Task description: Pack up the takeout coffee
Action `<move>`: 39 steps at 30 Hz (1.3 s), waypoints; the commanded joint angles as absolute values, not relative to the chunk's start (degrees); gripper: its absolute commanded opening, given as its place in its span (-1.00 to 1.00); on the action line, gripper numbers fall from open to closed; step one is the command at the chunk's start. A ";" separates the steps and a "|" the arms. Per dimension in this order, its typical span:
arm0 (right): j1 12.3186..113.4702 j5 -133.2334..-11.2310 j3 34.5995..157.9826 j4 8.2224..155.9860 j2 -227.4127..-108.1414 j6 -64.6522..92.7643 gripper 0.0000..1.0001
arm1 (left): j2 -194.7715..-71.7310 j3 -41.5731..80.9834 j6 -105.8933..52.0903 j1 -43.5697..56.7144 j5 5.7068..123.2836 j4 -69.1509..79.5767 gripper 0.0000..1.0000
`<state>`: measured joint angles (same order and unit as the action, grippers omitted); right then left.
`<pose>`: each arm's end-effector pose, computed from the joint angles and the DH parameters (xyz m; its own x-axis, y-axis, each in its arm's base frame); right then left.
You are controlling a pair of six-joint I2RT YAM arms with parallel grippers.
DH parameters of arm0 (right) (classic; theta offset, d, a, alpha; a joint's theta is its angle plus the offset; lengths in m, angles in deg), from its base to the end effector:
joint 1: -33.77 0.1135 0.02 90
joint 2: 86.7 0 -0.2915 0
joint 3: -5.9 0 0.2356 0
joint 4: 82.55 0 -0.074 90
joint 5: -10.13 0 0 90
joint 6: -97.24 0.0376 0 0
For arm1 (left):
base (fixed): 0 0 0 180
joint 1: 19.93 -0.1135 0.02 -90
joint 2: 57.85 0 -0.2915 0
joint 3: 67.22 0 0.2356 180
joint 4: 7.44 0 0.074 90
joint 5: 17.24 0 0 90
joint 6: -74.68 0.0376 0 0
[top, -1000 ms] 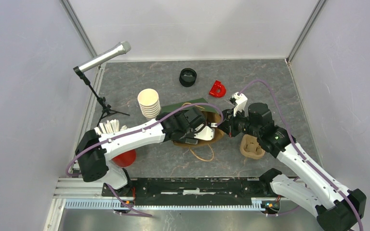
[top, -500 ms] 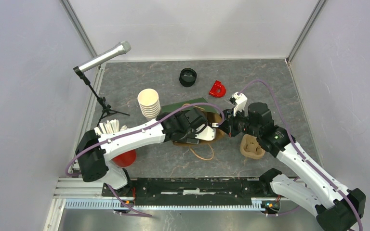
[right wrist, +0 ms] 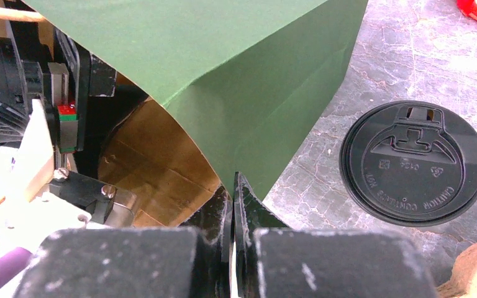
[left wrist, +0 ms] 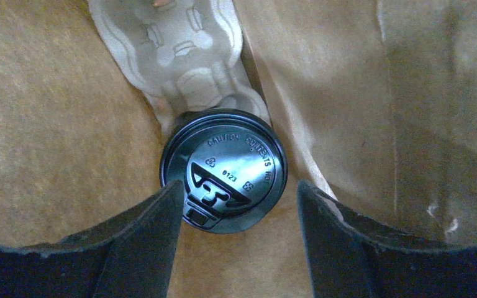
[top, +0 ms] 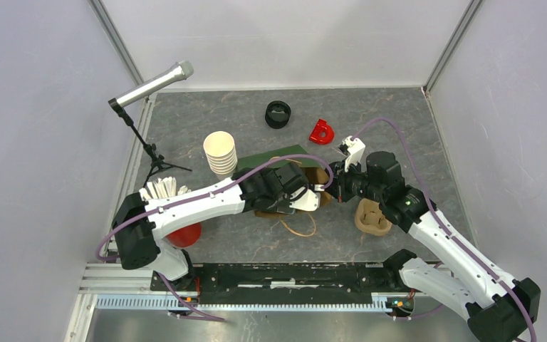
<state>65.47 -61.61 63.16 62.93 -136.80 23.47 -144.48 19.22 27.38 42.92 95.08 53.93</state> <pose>0.1335 0.0963 0.3161 -0.5811 -0.0469 -0.8125 -0.5972 0.7029 0.3865 0.1452 -0.2518 0.3081 0.2074 0.9704 -0.1235 0.8164 -0.1021 0.5684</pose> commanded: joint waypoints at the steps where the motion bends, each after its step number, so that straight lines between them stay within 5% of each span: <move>1: 65.23 -60.49 63.81 64.87 -137.27 23.05 -1.00 | -142.64 21.83 25.06 43.39 94.73 54.42 0.45; 13: 65.23 -60.27 63.99 64.92 -137.68 22.91 -1.00 | -143.33 23.68 24.36 44.15 95.34 56.48 0.68; 20: 65.23 -60.19 63.98 64.88 -137.93 22.89 -1.00 | -144.20 24.37 23.63 45.43 95.59 56.53 0.63; 24: 65.23 -60.18 64.17 64.75 -138.04 22.82 -1.00 | -144.14 23.80 24.08 45.61 96.27 56.45 0.44; 29: 65.23 -60.19 64.38 64.61 -138.06 22.88 -1.00 | -144.39 22.54 24.87 45.55 97.69 56.32 -0.04; 39: 65.23 -60.12 64.78 63.80 -137.89 22.41 -1.00 | -146.19 20.40 27.31 43.15 99.25 53.63 -0.46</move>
